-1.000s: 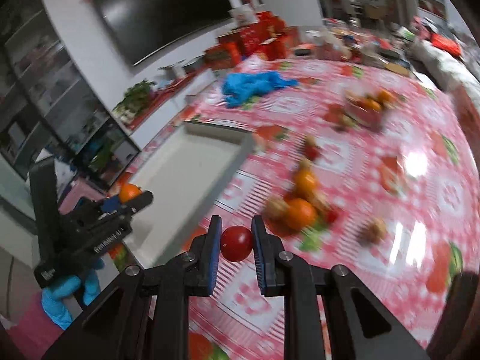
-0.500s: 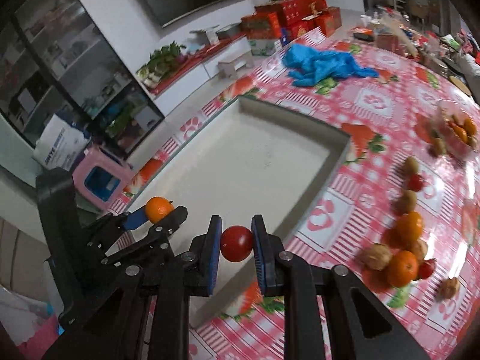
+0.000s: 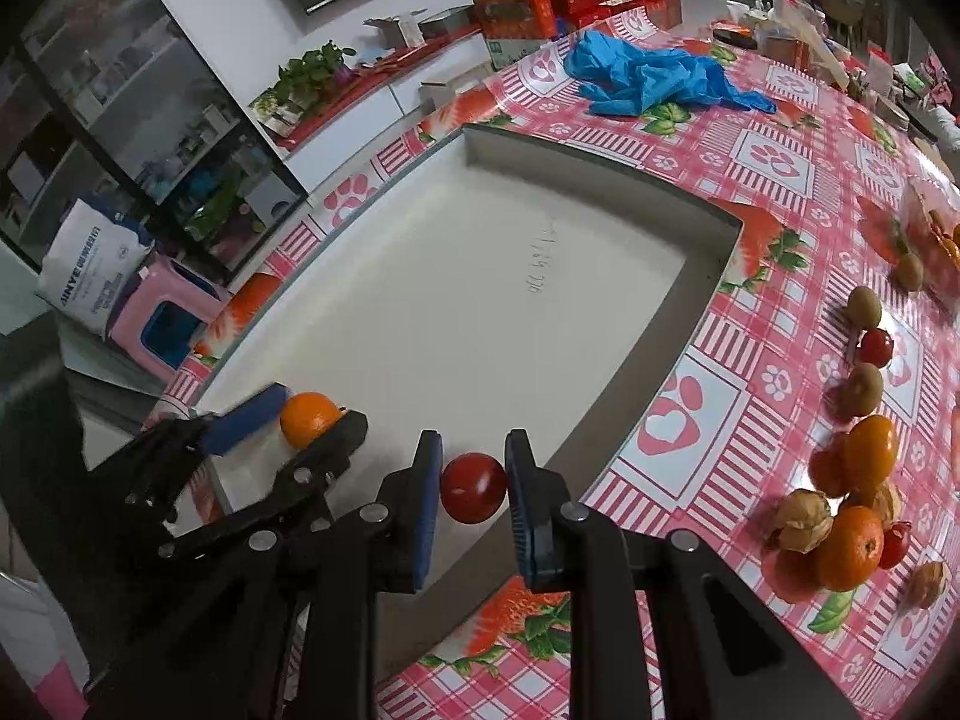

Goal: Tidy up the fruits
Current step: 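Carry the orange into the white tray with the left gripper while the right carries the tomato there, then open both grippers to drop the orange and tomato in the tray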

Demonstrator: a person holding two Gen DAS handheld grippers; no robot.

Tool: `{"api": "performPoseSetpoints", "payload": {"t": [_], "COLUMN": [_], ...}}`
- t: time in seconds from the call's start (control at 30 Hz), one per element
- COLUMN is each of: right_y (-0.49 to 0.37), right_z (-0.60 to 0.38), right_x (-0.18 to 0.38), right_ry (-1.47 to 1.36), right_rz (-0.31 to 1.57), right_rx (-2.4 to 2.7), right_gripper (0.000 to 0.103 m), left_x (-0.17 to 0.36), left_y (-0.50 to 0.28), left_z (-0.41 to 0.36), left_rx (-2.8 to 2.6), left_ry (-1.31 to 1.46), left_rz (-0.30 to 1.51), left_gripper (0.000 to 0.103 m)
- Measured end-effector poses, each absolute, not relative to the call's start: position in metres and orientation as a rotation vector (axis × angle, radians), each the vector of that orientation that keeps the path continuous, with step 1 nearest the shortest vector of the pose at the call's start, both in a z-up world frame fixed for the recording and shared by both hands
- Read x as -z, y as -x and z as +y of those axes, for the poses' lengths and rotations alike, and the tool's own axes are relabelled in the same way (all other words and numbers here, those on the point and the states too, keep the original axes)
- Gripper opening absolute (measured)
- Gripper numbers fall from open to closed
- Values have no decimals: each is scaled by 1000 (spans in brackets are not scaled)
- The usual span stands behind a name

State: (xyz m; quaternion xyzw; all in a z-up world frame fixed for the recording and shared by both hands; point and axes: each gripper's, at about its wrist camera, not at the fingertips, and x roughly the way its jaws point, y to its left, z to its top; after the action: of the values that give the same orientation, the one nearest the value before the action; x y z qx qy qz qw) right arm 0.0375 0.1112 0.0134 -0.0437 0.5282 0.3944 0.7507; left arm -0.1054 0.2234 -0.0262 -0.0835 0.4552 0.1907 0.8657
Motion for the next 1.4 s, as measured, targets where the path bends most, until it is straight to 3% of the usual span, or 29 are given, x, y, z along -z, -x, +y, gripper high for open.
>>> {"api": "performPoseSetpoints", "payload": {"t": [0.07,0.13,0.17,0.3,0.43,0.8,1.03,1.4], "right_y": [-37,-35,-35,-34,-34,-26,-1,45], "right_z": [111,109,109,103,85,-42,-136,-195], "right_x": [-15,-19,-21,-31,-42,-43,-25,20], "right_ry": [94,89,84,72,46,-191,-195,-83], "right_rz": [1149,1136,1132,1094,1038,1075,1065,1124], "right_rx": [-860,-862,-863,-861,-813,-663,-418,-290], "right_gripper": [38,73,80,86,103,103,103,103], "left_x": [22,18,18,18,14,-23,-37,4], "left_y": [108,109,108,105,106,93,83,46], "left_z": [221,220,219,216,214,178,148,53], "left_rx": [-414,-417,-412,-423,-430,-345,-282,-125], "left_ry": [165,154,150,129,140,113,109,-20], "left_rz": [926,908,912,938,947,898,885,972], "left_gripper": [84,84,84,84,84,84,84,84]}}
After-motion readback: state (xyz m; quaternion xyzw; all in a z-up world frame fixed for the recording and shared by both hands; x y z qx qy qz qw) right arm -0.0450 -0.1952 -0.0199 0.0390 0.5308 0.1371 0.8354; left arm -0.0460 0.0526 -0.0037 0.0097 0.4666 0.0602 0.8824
